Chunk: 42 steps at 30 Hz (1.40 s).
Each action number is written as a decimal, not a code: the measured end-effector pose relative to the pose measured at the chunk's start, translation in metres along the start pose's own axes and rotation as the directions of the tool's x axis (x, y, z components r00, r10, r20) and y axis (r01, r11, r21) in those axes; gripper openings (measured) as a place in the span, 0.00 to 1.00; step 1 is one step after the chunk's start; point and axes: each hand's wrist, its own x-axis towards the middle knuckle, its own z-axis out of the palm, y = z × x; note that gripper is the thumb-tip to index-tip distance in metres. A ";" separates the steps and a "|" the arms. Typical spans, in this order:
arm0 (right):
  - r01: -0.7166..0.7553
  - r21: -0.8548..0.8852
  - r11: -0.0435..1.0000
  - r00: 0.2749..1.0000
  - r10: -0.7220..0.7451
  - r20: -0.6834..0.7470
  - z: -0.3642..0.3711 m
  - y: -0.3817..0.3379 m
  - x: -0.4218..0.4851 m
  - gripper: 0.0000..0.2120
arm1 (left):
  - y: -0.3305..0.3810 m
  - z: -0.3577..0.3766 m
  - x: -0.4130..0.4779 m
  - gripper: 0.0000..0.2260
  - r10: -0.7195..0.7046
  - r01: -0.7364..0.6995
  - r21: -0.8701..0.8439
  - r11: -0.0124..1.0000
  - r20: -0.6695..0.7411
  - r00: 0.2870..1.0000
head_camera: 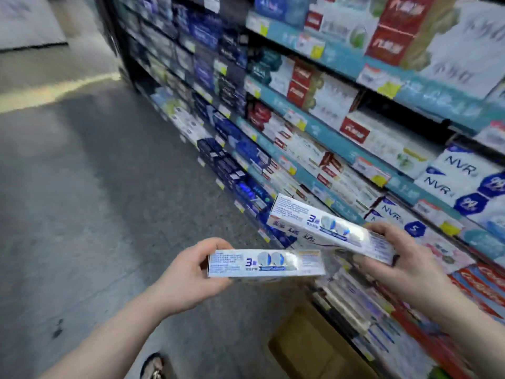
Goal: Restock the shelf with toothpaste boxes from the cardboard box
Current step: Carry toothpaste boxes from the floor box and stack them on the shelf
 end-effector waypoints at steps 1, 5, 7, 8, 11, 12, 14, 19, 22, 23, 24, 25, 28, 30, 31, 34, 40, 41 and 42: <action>0.032 -0.012 0.999 0.999 -0.032 -0.001 0.004 -0.022 0.012 0.21 | -0.001 -0.023 0.001 0.16 -0.008 0.008 -0.016 1.000 -0.017 1.000; 0.102 -0.042 0.994 0.995 -0.102 -0.005 0.036 -0.113 0.064 0.21 | -0.014 -0.129 0.006 0.15 -0.022 0.020 -0.033 0.999 -0.048 0.999; 0.120 -0.033 0.992 0.993 -0.120 -0.013 0.060 -0.157 0.094 0.19 | -0.020 -0.185 0.008 0.16 -0.007 0.006 -0.018 1.000 -0.061 0.998; 0.137 -0.010 0.991 0.990 -0.137 -0.017 0.072 -0.178 0.109 0.19 | -0.022 -0.212 0.009 0.17 0.005 -0.005 0.001 1.000 -0.073 0.997; 0.186 0.057 0.981 0.982 -0.187 0.011 0.104 -0.239 0.147 0.16 | -0.026 -0.282 0.012 0.19 0.010 -0.006 0.029 1.000 -0.124 0.992; 0.195 0.075 0.978 0.980 -0.198 0.027 0.111 -0.256 0.158 0.15 | -0.027 -0.301 0.014 0.19 0.007 -0.002 0.034 0.999 -0.142 0.990; 0.199 0.093 0.976 0.977 -0.204 0.054 0.124 -0.286 0.182 0.15 | -0.029 -0.336 0.021 0.18 0.013 -0.009 0.028 1.000 -0.168 0.986; 0.215 0.091 0.972 0.971 -0.223 0.090 0.142 -0.337 0.253 0.15 | -0.045 -0.397 0.062 0.19 0.016 -0.015 0.006 1.000 -0.191 0.982; 0.251 0.089 0.964 0.961 -0.260 0.100 0.155 -0.359 0.308 0.14 | -0.056 -0.432 0.096 0.17 -0.013 0.009 -0.019 1.000 -0.216 0.976; 0.265 0.090 0.960 0.957 -0.274 0.097 0.160 -0.367 0.329 0.13 | -0.060 -0.445 0.111 0.18 -0.017 0.012 -0.023 1.000 -0.226 0.974; 0.280 0.088 0.956 0.952 -0.288 0.098 0.165 -0.373 0.350 0.13 | -0.064 -0.459 0.128 0.18 -0.020 0.015 -0.022 1.000 -0.241 0.970; 0.300 0.088 0.950 0.946 -0.308 0.098 0.170 -0.381 0.373 0.14 | -0.069 -0.474 0.145 0.19 -0.021 0.017 -0.018 1.000 -0.255 0.967; 0.333 0.136 0.933 0.933 -0.347 0.092 0.183 -0.409 0.441 0.15 | -0.073 -0.520 0.197 0.19 -0.043 0.037 -0.029 0.999 -0.274 0.961; 0.346 0.161 0.924 0.927 -0.364 0.095 0.187 -0.428 0.487 0.15 | -0.073 -0.551 0.233 0.18 -0.074 0.067 -0.033 0.997 -0.283 0.956; 0.346 0.161 0.924 0.926 -0.364 0.099 0.188 -0.438 0.510 0.14 | -0.073 -0.566 0.250 0.18 -0.078 0.072 -0.031 0.997 -0.292 0.953; 0.374 0.150 0.915 0.914 -0.391 0.111 0.191 -0.466 0.576 0.14 | -0.075 -0.607 0.299 0.18 -0.079 0.067 -0.047 0.997 -0.330 0.941; 0.420 0.096 0.903 0.898 -0.428 0.101 0.213 -0.522 0.684 0.15 | -0.099 -0.678 0.379 0.18 -0.075 0.039 -0.098 0.994 -0.395 0.915; 0.431 0.078 0.899 0.894 -0.437 0.102 0.217 -0.532 0.700 0.15 | -0.104 -0.691 0.392 0.18 -0.069 0.031 -0.101 0.994 -0.398 0.915; 0.438 0.062 0.897 0.891 -0.442 0.105 0.221 -0.542 0.715 0.14 | -0.111 -0.705 0.406 0.18 -0.063 0.024 -0.101 0.995 -0.398 0.915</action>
